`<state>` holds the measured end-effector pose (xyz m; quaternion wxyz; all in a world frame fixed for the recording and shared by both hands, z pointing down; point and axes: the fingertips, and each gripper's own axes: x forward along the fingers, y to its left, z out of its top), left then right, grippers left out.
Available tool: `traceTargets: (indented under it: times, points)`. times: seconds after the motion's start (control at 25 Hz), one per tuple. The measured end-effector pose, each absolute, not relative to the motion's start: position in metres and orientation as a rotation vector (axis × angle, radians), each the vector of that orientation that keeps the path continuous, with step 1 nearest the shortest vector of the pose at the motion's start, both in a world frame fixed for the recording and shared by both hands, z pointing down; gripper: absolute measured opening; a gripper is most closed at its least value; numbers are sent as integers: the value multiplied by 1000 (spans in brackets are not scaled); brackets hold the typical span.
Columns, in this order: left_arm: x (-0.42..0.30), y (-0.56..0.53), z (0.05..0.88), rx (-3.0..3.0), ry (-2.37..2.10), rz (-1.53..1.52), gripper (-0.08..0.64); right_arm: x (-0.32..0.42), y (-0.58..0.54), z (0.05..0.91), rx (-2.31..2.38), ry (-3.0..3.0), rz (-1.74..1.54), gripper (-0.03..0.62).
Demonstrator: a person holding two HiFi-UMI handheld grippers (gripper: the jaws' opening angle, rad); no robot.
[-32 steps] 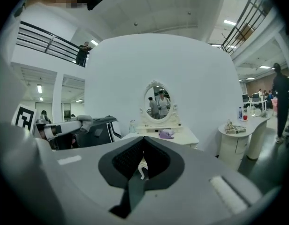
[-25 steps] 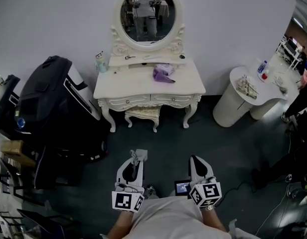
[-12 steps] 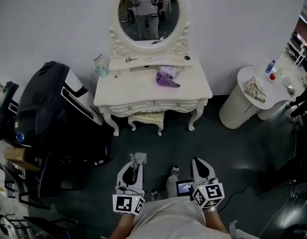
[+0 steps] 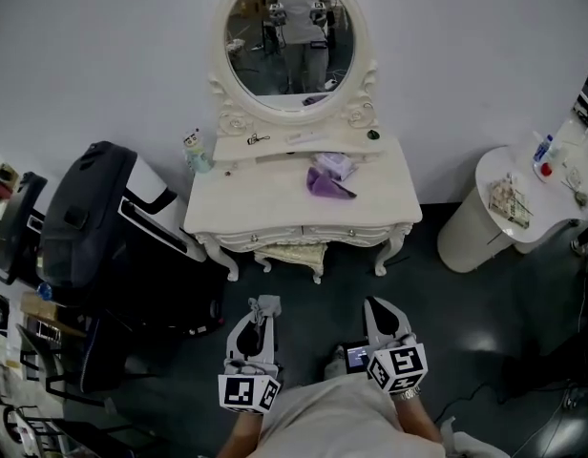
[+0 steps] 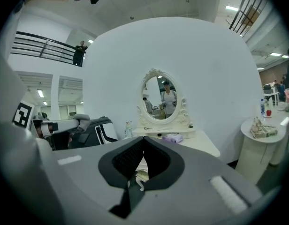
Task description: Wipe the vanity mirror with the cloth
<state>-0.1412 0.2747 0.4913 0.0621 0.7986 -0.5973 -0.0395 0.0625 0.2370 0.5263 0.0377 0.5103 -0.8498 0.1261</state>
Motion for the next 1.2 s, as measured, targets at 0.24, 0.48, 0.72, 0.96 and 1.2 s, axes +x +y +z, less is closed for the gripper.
traceTargets:
  times: [0.24, 0.48, 0.72, 0.96, 1.2]
  points:
    - [-118, 226, 487, 2363, -1884, -139, 72, 85, 181, 523, 1476, -2648, 354, 8]
    - [-103, 191, 489, 2343, -1890, -135, 72, 111, 144, 526, 1490, -2614, 366, 8]
    - [-100, 140, 495, 2361, -1858, -127, 72, 113, 107, 537, 1508, -2573, 380, 8]
    - [-107, 52, 502, 2409, -1782, -131, 72, 109, 40, 543, 1602, -2504, 390, 8]
    - [-126, -61, 485, 2486, -1708, -160, 72, 100, -51, 526, 1709, -2447, 344, 8]
